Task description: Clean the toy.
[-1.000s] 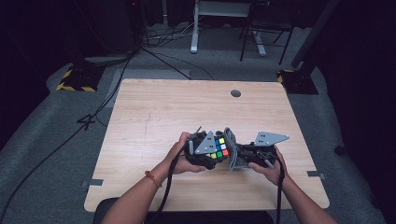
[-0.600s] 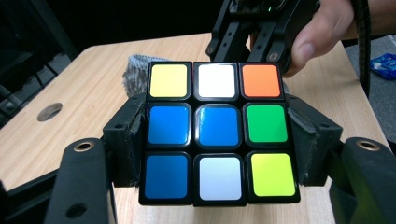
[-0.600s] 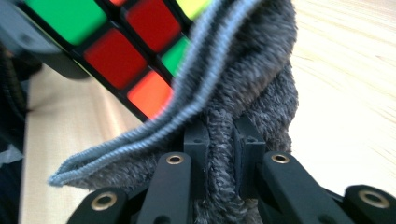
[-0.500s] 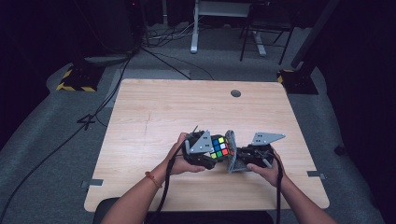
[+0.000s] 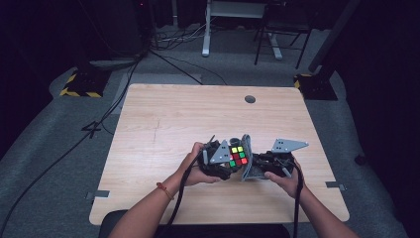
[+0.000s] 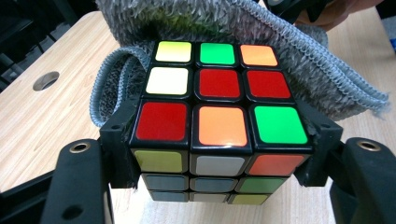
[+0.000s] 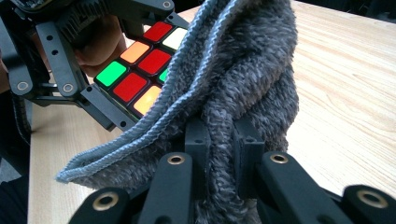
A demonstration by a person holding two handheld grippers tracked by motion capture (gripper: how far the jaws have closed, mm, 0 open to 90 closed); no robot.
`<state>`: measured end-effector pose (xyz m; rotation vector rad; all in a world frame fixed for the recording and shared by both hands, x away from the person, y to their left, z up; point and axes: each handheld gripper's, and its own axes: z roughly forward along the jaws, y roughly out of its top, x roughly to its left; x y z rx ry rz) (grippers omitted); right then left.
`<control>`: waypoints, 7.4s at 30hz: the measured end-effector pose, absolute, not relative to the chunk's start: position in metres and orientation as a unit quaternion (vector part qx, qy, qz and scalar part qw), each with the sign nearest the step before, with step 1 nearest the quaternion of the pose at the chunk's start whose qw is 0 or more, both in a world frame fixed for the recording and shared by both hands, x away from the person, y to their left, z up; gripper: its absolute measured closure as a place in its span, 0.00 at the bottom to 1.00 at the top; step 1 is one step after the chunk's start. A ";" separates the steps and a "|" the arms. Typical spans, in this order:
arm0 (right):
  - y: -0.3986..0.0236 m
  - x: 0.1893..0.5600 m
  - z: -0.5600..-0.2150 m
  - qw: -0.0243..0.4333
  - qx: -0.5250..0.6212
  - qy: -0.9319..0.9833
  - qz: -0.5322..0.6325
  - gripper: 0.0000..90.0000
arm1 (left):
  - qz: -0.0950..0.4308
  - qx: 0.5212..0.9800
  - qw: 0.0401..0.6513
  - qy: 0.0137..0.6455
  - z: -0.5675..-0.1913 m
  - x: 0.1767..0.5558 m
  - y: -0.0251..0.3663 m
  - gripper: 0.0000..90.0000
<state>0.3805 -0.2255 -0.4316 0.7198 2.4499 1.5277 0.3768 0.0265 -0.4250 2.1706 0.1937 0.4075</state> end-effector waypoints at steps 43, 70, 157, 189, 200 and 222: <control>-0.272 0.379 -0.478 0.139 0.269 0.893 0.334 0.70 | 0.112 0.903 0.389 0.142 -0.478 0.377 0.079 0.37; -0.259 0.357 -0.451 0.175 0.256 0.863 0.399 0.41 | 0.079 0.919 0.347 0.166 -0.476 0.348 0.125 0.33; -0.182 0.352 -0.441 0.128 0.155 0.870 0.451 0.59 | 0.073 0.919 0.385 0.042 -0.479 0.365 0.039 0.37; -0.255 0.370 -0.446 0.155 0.210 0.895 0.362 0.56 | 0.041 0.933 0.345 0.093 -0.489 0.362 0.067 0.24; -0.283 0.392 -0.485 0.109 0.254 0.900 0.338 0.46 | 0.039 0.923 0.364 0.115 -0.490 0.361 0.070 0.19; -0.276 0.382 -0.485 0.129 0.243 0.901 0.335 0.85 | 0.048 0.929 0.360 0.079 -0.486 0.361 0.053 0.37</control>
